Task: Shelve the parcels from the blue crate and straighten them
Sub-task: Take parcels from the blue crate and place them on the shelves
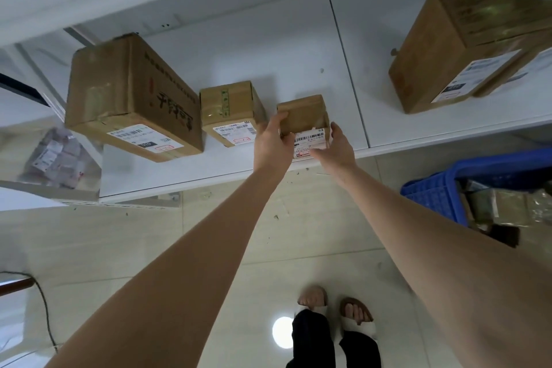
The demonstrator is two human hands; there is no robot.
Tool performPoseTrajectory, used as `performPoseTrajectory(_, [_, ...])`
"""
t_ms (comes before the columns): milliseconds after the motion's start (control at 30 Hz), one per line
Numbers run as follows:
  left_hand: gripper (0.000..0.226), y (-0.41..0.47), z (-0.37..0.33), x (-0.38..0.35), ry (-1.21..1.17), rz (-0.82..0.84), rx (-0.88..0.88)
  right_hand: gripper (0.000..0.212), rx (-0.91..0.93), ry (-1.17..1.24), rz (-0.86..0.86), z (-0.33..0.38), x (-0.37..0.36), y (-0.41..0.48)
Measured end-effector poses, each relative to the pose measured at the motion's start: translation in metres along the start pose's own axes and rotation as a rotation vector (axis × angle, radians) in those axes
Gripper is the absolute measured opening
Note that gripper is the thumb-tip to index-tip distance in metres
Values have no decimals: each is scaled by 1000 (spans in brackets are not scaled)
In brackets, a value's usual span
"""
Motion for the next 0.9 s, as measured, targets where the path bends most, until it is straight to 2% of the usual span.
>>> performPoseTrajectory(100, [56,-15,-9,0,190,-1,-45,82,62,-278,-121,11,11,-12])
performPoseTrajectory(233, [68,-24,-19,-9,453,84,-134,79,317,-725,-155,39,13,-23])
performPoseTrajectory(300, [69,-25,-20,-18,542,149,-107,72,344,-830,-104,47,10,-23])
performPoseTrajectory(433, [78,-26,-10,-29,584,216,-47,57,268,-865,-22,44,6,-20])
performPoseTrajectory(900, [75,10,-2,-16,613,241,-78,58,221,-873,-61,57,-4,7])
Point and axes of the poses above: each hand's wrist, its own y-axis towards the middle knuckle, its own x-axis out of the back of the hand, z = x × y, the point moved 4 cm from there along y, towards the middle knuckle, and after that the axes turned 11 degrees about z, right-handed, at the moved point
